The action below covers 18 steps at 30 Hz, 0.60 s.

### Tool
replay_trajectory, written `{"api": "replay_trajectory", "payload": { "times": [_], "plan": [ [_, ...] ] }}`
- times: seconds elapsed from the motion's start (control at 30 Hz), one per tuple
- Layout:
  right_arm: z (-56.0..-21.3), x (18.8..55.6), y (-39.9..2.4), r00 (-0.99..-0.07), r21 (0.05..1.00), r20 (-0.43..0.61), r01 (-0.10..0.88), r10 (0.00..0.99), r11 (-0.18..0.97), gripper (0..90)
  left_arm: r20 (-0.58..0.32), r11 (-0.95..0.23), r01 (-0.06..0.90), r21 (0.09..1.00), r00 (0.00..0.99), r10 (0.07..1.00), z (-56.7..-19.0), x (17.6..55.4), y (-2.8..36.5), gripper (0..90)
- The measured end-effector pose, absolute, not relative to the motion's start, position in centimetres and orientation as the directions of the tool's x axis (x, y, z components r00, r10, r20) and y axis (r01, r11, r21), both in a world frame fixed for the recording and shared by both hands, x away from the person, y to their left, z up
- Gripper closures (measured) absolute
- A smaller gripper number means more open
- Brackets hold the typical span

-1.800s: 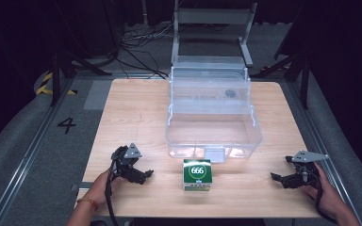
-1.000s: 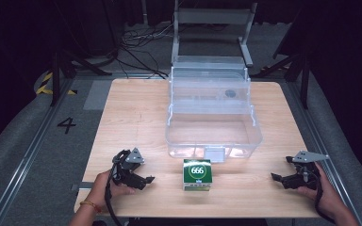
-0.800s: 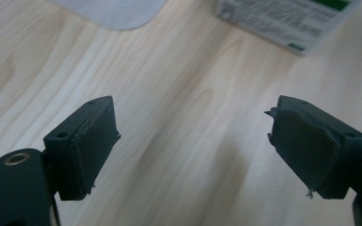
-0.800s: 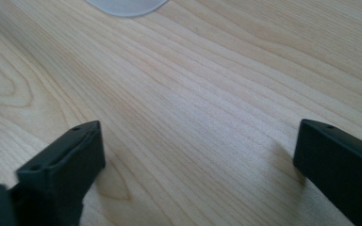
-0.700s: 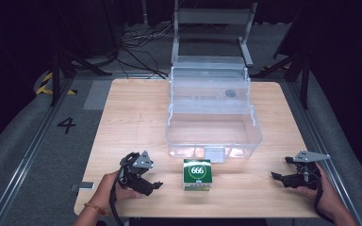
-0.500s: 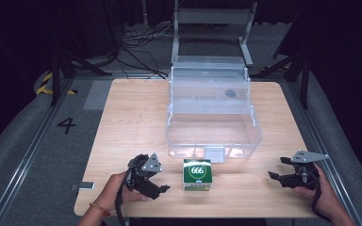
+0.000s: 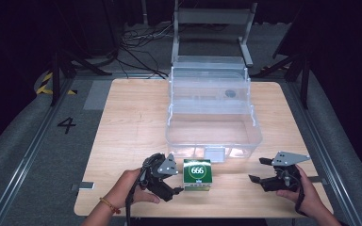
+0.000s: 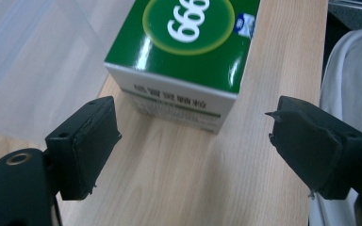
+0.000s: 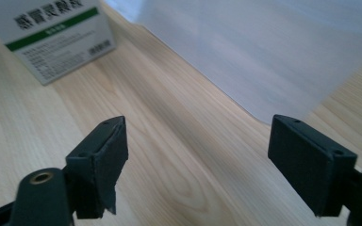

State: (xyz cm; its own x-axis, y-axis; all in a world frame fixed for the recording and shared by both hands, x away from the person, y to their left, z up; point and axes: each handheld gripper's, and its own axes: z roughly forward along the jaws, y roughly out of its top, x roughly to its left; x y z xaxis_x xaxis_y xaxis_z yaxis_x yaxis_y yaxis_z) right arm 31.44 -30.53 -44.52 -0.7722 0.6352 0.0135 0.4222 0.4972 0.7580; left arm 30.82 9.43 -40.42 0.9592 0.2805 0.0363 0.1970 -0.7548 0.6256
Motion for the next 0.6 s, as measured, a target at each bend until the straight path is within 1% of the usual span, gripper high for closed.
{"api": "replay_trajectory", "payload": {
  "times": [0.03, 0.13, 0.2, 0.23, 0.27, 0.33, 0.4, 0.47, 0.6],
  "plan": [
    [-44.3, 31.3, -29.6, -0.781, 0.755, 0.011, 0.416, 0.625, 0.507, 25.7, 0.044, -0.765, 0.183, 0.618, 0.963, 0.266, -40.3, 30.7, 9.1, 15.9],
    [-44.1, 31.2, -28.5, -0.792, 0.758, 0.007, 0.403, 0.611, 0.513, 27.8, 0.044, -0.762, 0.178, 0.623, 0.964, 0.261, -40.1, 30.9, 8.8, 15.8],
    [-44.0, 31.1, -27.5, -0.803, 0.764, 0.005, 0.388, 0.597, 0.516, 32.2, 0.046, -0.757, 0.173, 0.630, 0.965, 0.259, -40.0, 31.0, 8.5, 15.7],
    [-43.9, 31.0, -26.6, -0.809, 0.762, -0.012, 0.373, 0.587, 0.530, 34.3, 0.044, -0.758, 0.173, 0.629, 0.966, 0.257, -39.9, 31.0, 8.4, 15.4],
    [-43.9, 31.0, -26.6, -0.809, 0.762, -0.012, 0.373, 0.587, 0.530, 34.3, 0.054, -0.766, 0.164, 0.621, 0.967, 0.250, -39.8, 31.0, 8.3, 15.4],
    [-44.0, 31.0, -25.6, -0.815, 0.758, -0.017, 0.368, 0.580, 0.539, 38.2, 0.049, -0.770, 0.158, 0.619, 0.970, 0.239, -39.7, 31.3, 8.0, 15.3],
    [-44.1, 31.2, -24.6, -0.824, 0.754, -0.001, 0.371, 0.566, 0.542, 38.5, 0.061, -0.782, 0.153, 0.605, 0.970, 0.237, -39.7, 31.6, 7.7, 15.1],
    [-44.1, 31.5, -23.6, -0.835, 0.748, -0.017, 0.354, 0.550, 0.561, 38.6, 0.054, -0.782, 0.156, 0.603, 0.971, 0.234, -39.6, 32.0, 7.5, 15.1],
    [-44.1, 32.1, -22.3, -0.841, 0.746, -0.017, 0.350, 0.541, 0.567, 38.4, 0.069, -0.798, 0.140, 0.587, 0.973, 0.222, -39.5, 32.8, 6.9, 13.8]
  ]
}}
